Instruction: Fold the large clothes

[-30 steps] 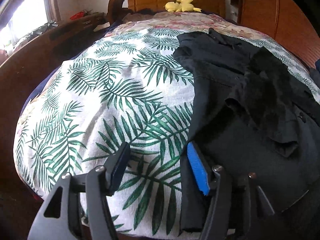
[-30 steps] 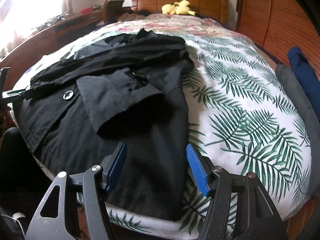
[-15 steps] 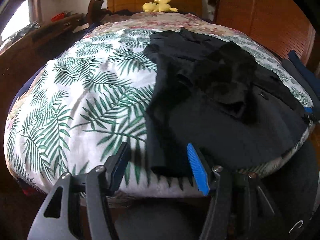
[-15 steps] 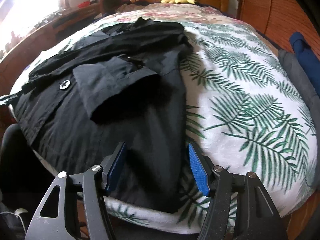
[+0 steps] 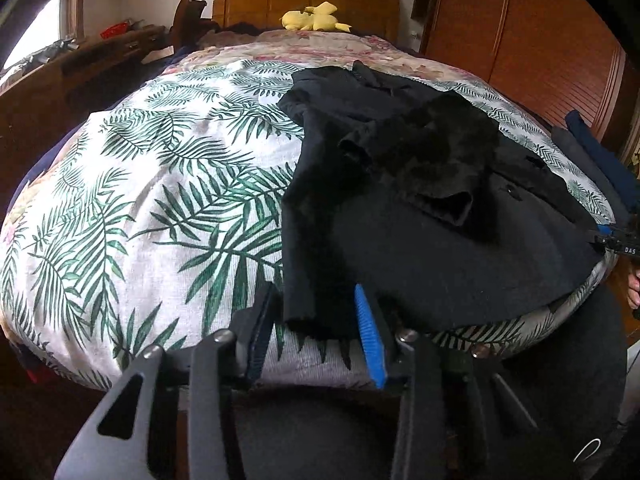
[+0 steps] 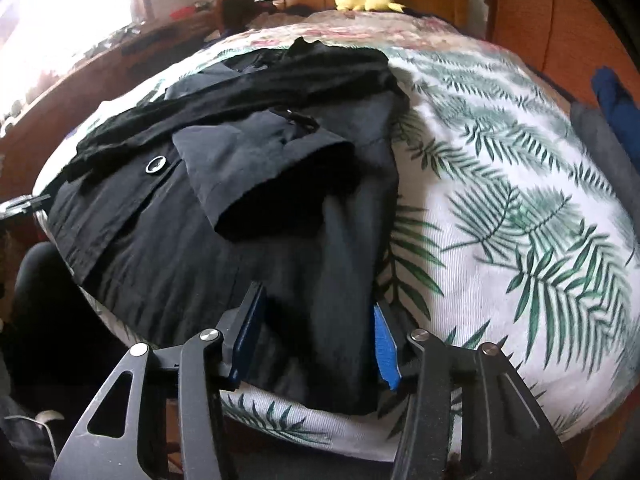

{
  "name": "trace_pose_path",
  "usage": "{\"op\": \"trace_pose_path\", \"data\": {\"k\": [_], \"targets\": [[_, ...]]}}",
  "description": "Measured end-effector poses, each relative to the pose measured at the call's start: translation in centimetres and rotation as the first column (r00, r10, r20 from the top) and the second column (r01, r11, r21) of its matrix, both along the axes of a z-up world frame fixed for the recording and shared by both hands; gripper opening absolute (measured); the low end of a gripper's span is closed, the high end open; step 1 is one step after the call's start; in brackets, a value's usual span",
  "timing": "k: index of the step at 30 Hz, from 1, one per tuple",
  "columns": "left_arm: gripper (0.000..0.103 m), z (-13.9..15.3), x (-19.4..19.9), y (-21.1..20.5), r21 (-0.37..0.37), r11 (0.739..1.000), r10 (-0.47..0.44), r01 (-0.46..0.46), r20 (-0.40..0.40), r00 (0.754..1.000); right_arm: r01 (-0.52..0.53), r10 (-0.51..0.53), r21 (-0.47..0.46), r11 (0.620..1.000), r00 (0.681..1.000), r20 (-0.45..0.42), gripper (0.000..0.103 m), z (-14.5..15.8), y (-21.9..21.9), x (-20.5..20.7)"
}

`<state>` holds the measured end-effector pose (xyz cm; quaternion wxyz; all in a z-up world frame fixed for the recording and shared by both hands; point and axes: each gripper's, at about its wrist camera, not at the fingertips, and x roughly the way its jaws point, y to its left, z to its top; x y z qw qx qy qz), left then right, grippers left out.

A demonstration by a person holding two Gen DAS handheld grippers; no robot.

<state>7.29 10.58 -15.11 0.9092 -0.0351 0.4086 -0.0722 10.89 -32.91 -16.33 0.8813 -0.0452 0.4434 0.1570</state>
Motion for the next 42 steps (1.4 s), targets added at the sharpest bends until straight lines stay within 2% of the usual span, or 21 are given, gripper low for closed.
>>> {"op": "trace_pose_path", "data": {"k": [1, 2, 3, 4, 5, 6, 8, 12, 19, 23, 27, 34, 36, 38, 42], "targets": [[0.038, 0.0, 0.1, -0.1, -0.002, 1.000, -0.001, 0.001, 0.002, 1.000, 0.001, -0.001, 0.002, 1.000, 1.000, -0.001, 0.050, 0.0, 0.0, 0.0], [0.031, 0.1, 0.2, -0.1, -0.001, 1.000, -0.004, 0.004, 0.007, 1.000, -0.001, 0.001, 0.001, 1.000, 1.000, 0.001, 0.048, 0.1, 0.1, 0.0], [0.028, 0.2, 0.2, -0.3, 0.021, 1.000, 0.004, -0.004, 0.017, 1.000, -0.008, 0.008, -0.007, 1.000, 1.000, 0.010, 0.032, 0.3, 0.2, 0.0], [0.023, 0.3, 0.3, -0.4, 0.033, 0.999, 0.012, -0.012, 0.018, 1.000, -0.011, 0.011, -0.016, 1.000, 1.000, 0.018, 0.022, 0.5, 0.4, 0.0], [0.014, 0.5, 0.4, -0.4, 0.027, 1.000, 0.013, -0.013, 0.013, 1.000, -0.006, 0.007, -0.029, 1.000, 1.000, 0.028, 0.012, 0.8, 0.4, 0.1], [0.008, 0.8, 0.6, -0.5, 0.020, 1.000, 0.013, -0.014, 0.014, 1.000, 0.000, 0.003, -0.046, 0.999, 0.999, 0.054, 0.008, 1.3, 0.6, 0.0], [0.003, 2.0, 0.5, -0.5, 0.026, 1.000, 0.017, -0.018, 0.044, 0.999, -0.016, 0.018, -0.027, 1.000, 0.996, 0.084, 0.006, 2.5, 0.8, 0.0], [0.002, 6.6, -0.2, -0.4, -0.004, 0.999, 0.034, -0.034, 0.144, 0.989, -0.009, 0.004, 0.030, 1.000, 0.985, 0.174, 0.004, 6.4, 0.7, 0.1], [0.001, 14.5, -1.8, -1.5, 0.031, 0.999, 0.024, -0.035, 0.283, 0.959, -0.024, -0.011, 0.108, 0.994, 0.951, 0.310, 0.003, 13.2, 1.1, -1.1], [0.001, 19.1, -2.8, -1.0, 0.018, 0.999, 0.034, -0.044, 0.367, 0.930, -0.048, -0.001, 0.120, 0.992, 0.926, 0.377, 0.003, 16.7, 1.5, -2.5], [0.001, 23.2, -4.8, -0.9, 0.037, 0.997, 0.049, -0.074, 0.457, 0.888, -0.071, 0.015, 0.108, 0.992, 0.895, 0.445, 0.003, 20.8, 1.6, -4.3], [0.001, 27.9, -9.1, -1.2, 0.021, 0.998, 0.042, -0.065, 0.563, 0.825, -0.094, 0.013, 0.124, 0.988, 0.842, 0.539, 0.003, 26.1, 0.4, -8.3], [0.001, 28.1, -9.5, -1.6, 0.034, 0.997, 0.035, -0.065, 0.561, 0.827, -0.089, 0.013, 0.113, 0.990, 0.839, 0.545, 0.003, 26.6, 0.2, -9.1], [0.001, 27.4, -8.9, -2.4, 0.065, 0.997, 0.007, -0.051, 0.542, 0.840, -0.085, 0.019, 0.104, 0.991, 0.857, 0.515, 0.003, 26.2, 0.2, -9.0], [0.001, 24.3, -5.4, -3.4, 0.088, 0.995, -0.003, -0.044, 0.469, 0.883, -0.084, 0.052, 0.057, 0.995, 0.902, 0.429, 0.003, 22.3, 1.1, -6.8]]}}
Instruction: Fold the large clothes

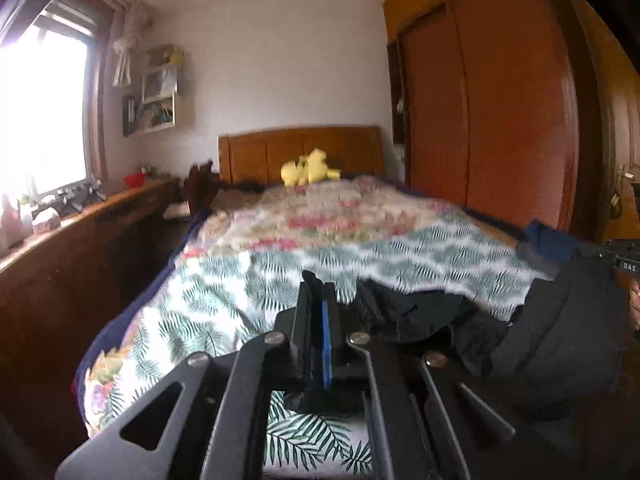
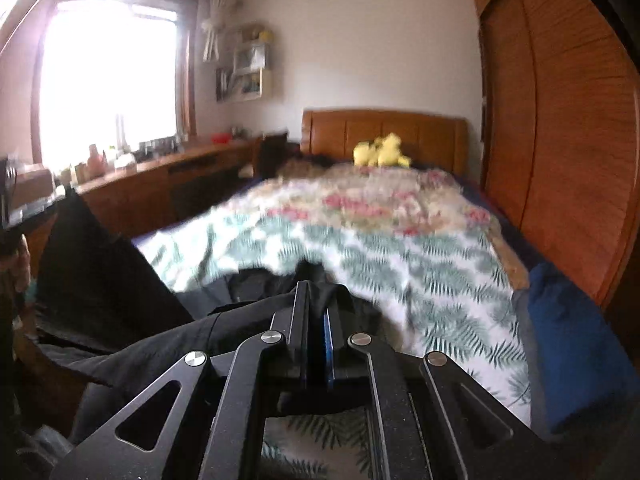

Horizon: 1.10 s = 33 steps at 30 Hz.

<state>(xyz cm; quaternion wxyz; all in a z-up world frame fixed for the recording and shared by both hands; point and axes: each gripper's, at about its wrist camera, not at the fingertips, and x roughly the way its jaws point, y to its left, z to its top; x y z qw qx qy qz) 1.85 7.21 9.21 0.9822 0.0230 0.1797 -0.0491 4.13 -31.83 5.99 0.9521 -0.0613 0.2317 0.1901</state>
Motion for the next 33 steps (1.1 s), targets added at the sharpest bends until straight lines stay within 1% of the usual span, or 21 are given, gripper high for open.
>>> {"op": "trace_pose_path", "data": {"k": [2, 5, 8, 11, 14, 16, 18, 21, 22, 24, 26, 28, 31, 33], "targets": [[0.001, -1.8, 2.2, 0.1, 0.004, 1.000, 0.013, -0.013, -0.033, 0.999, 0.001, -0.001, -0.006, 1.000, 0.999, -0.046, 0.003, -2.1, 0.1, 1.7], [0.001, -4.5, 5.5, -0.3, 0.036, 0.999, 0.037, -0.035, -0.066, 0.997, 0.002, -0.004, -0.025, 1.000, 0.997, -0.073, 0.003, -5.1, 0.3, 3.7], [0.001, -7.0, 8.7, -0.5, 0.017, 0.999, 0.041, -0.039, -0.113, 0.993, 0.015, -0.017, -0.016, 1.000, 0.992, -0.126, 0.003, -8.4, 0.4, 6.4], [0.001, -8.1, 10.9, -0.8, 0.024, 0.999, 0.047, -0.045, -0.118, 0.992, 0.036, -0.034, 0.005, 0.999, 0.986, -0.162, 0.003, -11.1, -0.1, 9.0], [0.001, -8.8, 12.9, -1.1, 0.026, 0.999, 0.050, -0.047, -0.117, 0.992, 0.046, -0.039, 0.037, 0.998, 0.987, -0.156, 0.003, -12.4, -0.6, 11.1], [0.001, -8.8, 14.6, -1.3, 0.050, 0.998, 0.054, -0.048, -0.110, 0.992, 0.058, -0.052, 0.033, 0.998, 0.988, -0.143, 0.003, -12.5, -1.0, 12.5], [0.001, -8.6, 16.9, -1.3, 0.069, 0.996, 0.063, -0.056, -0.104, 0.993, 0.060, -0.056, 0.026, 0.998, 0.991, -0.120, 0.003, -11.8, -1.3, 14.6], [0.001, -7.4, 20.0, -1.0, 0.091, 0.993, 0.079, -0.070, -0.095, 0.992, 0.067, -0.066, 0.010, 0.998, 0.994, -0.089, 0.003, -10.2, -1.5, 18.4], [0.001, -6.9, 21.2, -0.9, 0.110, 0.990, 0.094, -0.085, -0.087, 0.992, 0.072, -0.072, 0.004, 0.997, 0.994, -0.083, 0.003, -9.6, -1.5, 20.0], [0.001, -6.1, 23.2, -0.4, 0.119, 0.988, 0.111, -0.101, -0.084, 0.990, 0.094, -0.093, 0.010, 0.996, 0.993, -0.078, 0.003, -8.7, -1.7, 23.2], [0.001, -5.7, 24.9, 0.0, 0.132, 0.984, 0.134, -0.123, -0.079, 0.988, 0.124, -0.121, 0.035, 0.992, 0.989, -0.090, 0.003, -8.2, -1.9, 26.2], [0.001, -5.7, 26.4, 0.4, 0.137, 0.982, 0.143, -0.130, -0.093, 0.985, 0.156, -0.150, 0.055, 0.986, 0.983, -0.103, 0.003, -8.2, -2.3, 28.7], [0.001, -6.2, 28.8, 0.9, 0.119, 0.986, 0.135, -0.120, -0.125, 0.983, 0.199, -0.185, 0.092, 0.976, 0.972, -0.143, 0.003, -8.9, -2.7, 32.4], [0.001, -6.9, 30.2, 0.8, 0.133, 0.983, 0.143, -0.125, -0.137, 0.980, 0.222, -0.201, 0.112, 0.968, 0.964, -0.176, 0.003, -9.7, -2.9, 34.3]]}}
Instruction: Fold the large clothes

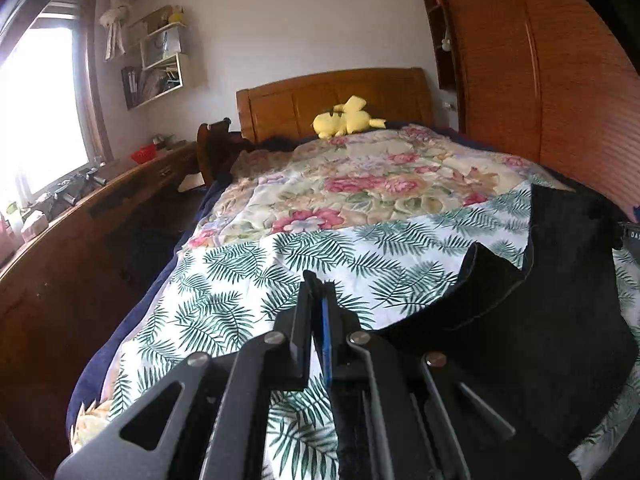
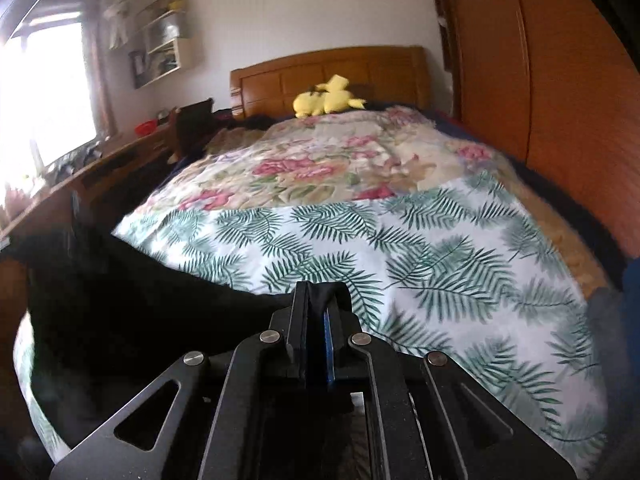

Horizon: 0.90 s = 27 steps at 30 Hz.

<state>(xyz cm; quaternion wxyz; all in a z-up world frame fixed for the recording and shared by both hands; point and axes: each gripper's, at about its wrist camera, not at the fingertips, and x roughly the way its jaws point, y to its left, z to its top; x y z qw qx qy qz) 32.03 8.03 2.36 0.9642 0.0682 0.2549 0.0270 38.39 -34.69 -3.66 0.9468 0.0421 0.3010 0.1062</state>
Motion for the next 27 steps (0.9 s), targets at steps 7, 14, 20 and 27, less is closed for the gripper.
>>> {"op": "trace_pose_path", "data": {"k": [7, 14, 20, 27], "targets": [[0.001, -2.6, 3.4, -0.3, -0.011, 1.000, -0.004, 0.003, -0.061, 0.998, 0.030, -0.033, -0.048, 0.998, 0.997, -0.072, 0.003, -3.1, 1.1, 3.4], [0.002, -3.6, 4.1, -1.0, -0.032, 0.999, -0.021, 0.019, -0.088, 0.996, 0.006, -0.011, -0.071, 0.997, 0.997, -0.071, 0.005, -4.3, 1.4, 3.3], [0.003, -3.0, 3.1, -1.9, -0.033, 0.998, -0.055, 0.052, -0.091, 0.994, -0.025, 0.023, -0.059, 0.998, 0.999, -0.030, 0.007, -3.5, 1.8, 2.1], [0.013, -2.3, 0.3, -2.2, -0.026, 0.996, -0.090, 0.088, -0.097, 0.991, -0.031, 0.032, -0.057, 0.998, 0.999, 0.010, 0.027, -1.3, 1.7, 0.1]]}}
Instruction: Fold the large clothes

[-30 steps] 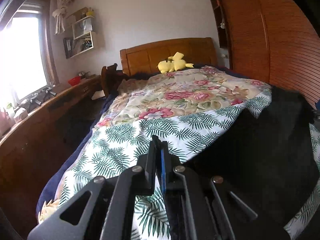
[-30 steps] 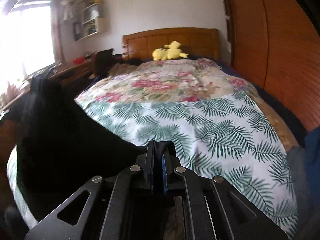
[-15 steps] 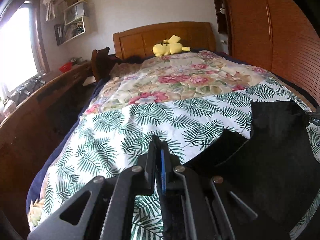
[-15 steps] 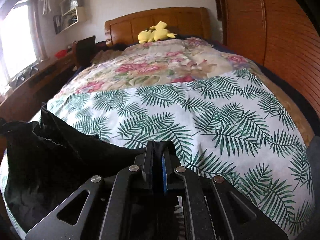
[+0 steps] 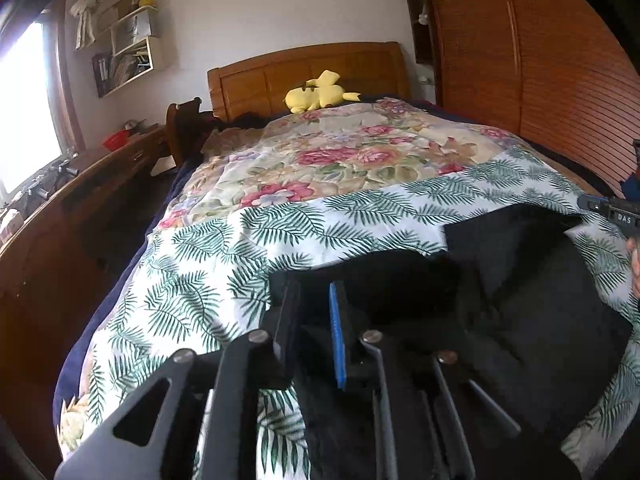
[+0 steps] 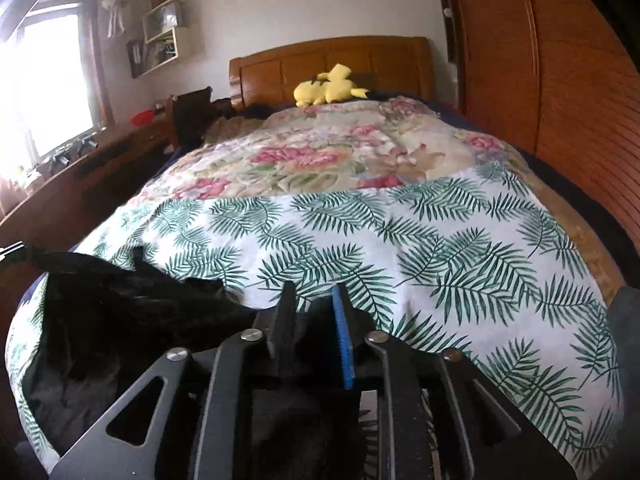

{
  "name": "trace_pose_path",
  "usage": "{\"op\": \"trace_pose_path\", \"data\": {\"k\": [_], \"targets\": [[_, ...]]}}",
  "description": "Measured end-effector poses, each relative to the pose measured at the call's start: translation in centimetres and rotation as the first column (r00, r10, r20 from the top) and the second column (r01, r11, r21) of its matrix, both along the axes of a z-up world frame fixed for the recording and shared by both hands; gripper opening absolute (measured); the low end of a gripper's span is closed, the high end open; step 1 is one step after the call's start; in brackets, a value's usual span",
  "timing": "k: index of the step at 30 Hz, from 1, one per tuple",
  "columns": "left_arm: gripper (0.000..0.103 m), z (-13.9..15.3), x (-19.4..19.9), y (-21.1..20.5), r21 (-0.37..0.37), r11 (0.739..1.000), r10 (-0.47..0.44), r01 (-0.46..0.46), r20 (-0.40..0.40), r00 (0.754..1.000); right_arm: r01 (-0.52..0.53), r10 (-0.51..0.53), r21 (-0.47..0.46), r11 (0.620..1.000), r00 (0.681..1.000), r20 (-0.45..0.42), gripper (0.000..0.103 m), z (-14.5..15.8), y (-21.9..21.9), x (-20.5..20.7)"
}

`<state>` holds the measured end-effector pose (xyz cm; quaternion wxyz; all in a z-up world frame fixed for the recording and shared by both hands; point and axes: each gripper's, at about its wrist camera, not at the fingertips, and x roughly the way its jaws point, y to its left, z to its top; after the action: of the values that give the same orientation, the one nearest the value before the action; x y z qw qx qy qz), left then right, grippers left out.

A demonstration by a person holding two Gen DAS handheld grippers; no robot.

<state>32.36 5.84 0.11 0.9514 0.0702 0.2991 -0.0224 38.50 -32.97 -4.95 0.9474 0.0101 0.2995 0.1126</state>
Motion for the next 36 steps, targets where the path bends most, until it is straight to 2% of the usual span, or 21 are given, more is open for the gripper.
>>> {"op": "trace_pose_path", "data": {"k": [1, 3, 5, 8, 13, 18, 21, 26, 31, 36], "targets": [[0.015, -0.1, -0.7, 0.0, -0.008, 1.000, -0.008, 0.008, -0.006, 1.000, -0.005, 0.005, -0.009, 1.000, 1.000, 0.002, 0.032, 0.2, 0.0, -0.5], [0.018, -0.7, -2.1, 0.0, -0.023, 0.999, -0.023, 0.023, -0.024, 0.999, -0.027, 0.027, -0.016, 0.999, 1.000, -0.003, 0.049, 0.3, 0.0, -1.6], [0.019, -1.9, -4.0, 0.1, -0.042, 0.999, -0.032, 0.030, -0.046, 0.998, -0.070, 0.070, -0.024, 0.997, 0.997, -0.034, 0.054, -0.3, 0.0, -3.2], [0.019, -3.8, -6.5, 0.2, -0.066, 0.997, -0.044, 0.038, -0.082, 0.996, -0.118, 0.116, -0.034, 0.992, 0.991, -0.061, 0.055, -1.7, -0.1, -5.8], [0.019, -7.6, -10.6, 0.7, -0.105, 0.994, -0.054, 0.039, -0.153, 0.987, -0.140, 0.132, -0.066, 0.988, 0.985, -0.113, 0.055, -4.8, -0.5, -10.4], [0.020, -10.5, -13.0, 1.2, -0.088, 0.996, -0.049, 0.031, -0.208, 0.977, -0.129, 0.119, -0.065, 0.989, 0.983, -0.137, 0.057, -6.9, -1.1, -14.0], [0.020, -11.4, -13.6, 1.8, -0.107, 0.994, -0.050, 0.026, -0.228, 0.972, -0.118, 0.105, -0.079, 0.990, 0.982, -0.154, 0.059, -8.1, -1.2, -15.3], [0.025, -13.3, -13.4, 2.6, -0.074, 0.997, -0.016, -0.004, -0.263, 0.965, -0.076, 0.056, -0.098, 0.992, 0.978, -0.199, 0.061, -9.7, -1.8, -15.9], [0.028, -14.1, -13.0, 2.6, -0.071, 0.997, -0.013, -0.007, -0.277, 0.961, -0.058, 0.047, -0.044, 0.997, 0.971, -0.233, 0.063, -10.8, -2.7, -16.0], [0.036, -14.8, -12.3, 2.8, -0.072, 0.997, -0.003, -0.019, -0.298, 0.954, -0.052, 0.040, -0.046, 0.998, 0.969, -0.244, 0.066, -11.4, -2.8, -15.9]]}}
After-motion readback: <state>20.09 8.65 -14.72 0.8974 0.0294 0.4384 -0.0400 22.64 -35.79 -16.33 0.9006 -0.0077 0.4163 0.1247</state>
